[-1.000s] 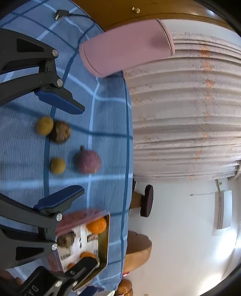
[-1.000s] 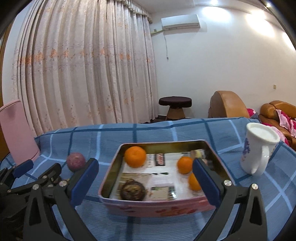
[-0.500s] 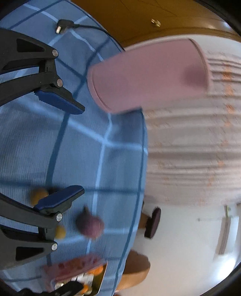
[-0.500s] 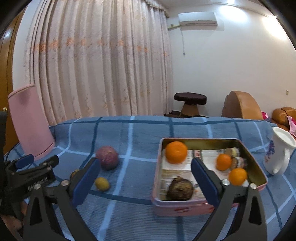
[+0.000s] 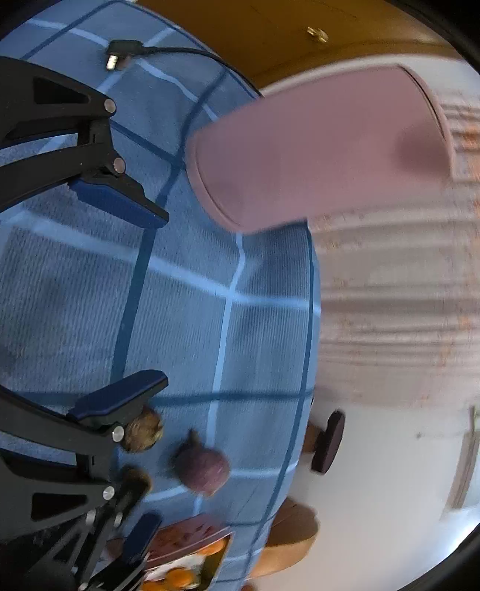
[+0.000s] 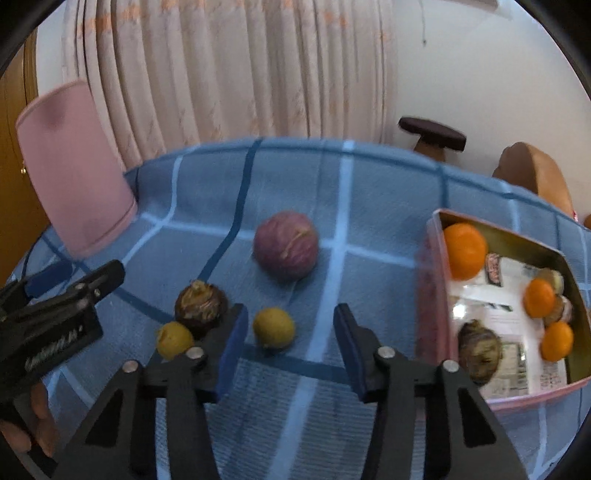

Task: Organize fruits
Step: 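Grasp a yellow-green round fruit with the right tool while the left tool grasps another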

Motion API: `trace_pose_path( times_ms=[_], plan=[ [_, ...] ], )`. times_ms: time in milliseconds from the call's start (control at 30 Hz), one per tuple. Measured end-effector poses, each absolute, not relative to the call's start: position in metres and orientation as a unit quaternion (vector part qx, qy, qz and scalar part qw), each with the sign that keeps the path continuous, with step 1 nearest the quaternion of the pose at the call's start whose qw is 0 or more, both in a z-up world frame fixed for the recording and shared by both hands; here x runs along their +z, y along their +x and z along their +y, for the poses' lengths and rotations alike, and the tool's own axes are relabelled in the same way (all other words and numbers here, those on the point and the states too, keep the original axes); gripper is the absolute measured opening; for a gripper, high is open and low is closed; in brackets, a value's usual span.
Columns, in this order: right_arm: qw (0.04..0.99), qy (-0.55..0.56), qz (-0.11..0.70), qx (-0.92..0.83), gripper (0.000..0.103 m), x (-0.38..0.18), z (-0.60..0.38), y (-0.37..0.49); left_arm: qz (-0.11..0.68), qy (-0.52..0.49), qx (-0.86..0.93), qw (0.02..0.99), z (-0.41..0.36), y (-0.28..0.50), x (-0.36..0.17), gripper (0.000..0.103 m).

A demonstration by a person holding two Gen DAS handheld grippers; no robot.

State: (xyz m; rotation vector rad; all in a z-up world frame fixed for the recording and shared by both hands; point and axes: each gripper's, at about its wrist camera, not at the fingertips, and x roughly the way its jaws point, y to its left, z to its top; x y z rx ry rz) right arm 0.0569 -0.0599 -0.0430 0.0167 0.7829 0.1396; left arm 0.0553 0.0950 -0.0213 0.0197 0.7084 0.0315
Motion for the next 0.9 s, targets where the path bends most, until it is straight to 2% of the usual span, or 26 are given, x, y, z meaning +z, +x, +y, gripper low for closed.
trace_pose_path(
  times_ms=[100, 233, 367, 667, 900],
  plan=[
    [0.911, 0.005, 0.404, 0.076, 0.045, -0.050, -0.054, 0.065, 0.346, 0.031, 0.004, 0.938, 0.086, 0.054, -0.022, 0.080],
    [0.902, 0.002, 0.423, 0.084, 0.030, -0.056, -0.052, 0.069, 0.351, 0.039, -0.008, 0.936, 0.080, 0.053, -0.023, 0.080],
    [0.905, -0.001, 0.417, 0.084, 0.029, -0.053, -0.053, 0.064, 0.350, 0.042, -0.019, 0.936, 0.076, 0.052, -0.023, 0.080],
    [0.957, 0.012, 0.288, 0.034, 0.029, -0.022, -0.073, 0.010, 0.353, 0.042, -0.080, 0.931, 0.062, 0.046, -0.022, 0.080],
    [0.960, 0.042, 0.277, 0.028, 0.029, -0.017, -0.095, -0.006, 0.384, 0.062, -0.095, 0.917, 0.039, 0.053, -0.038, 0.080]
  ],
)
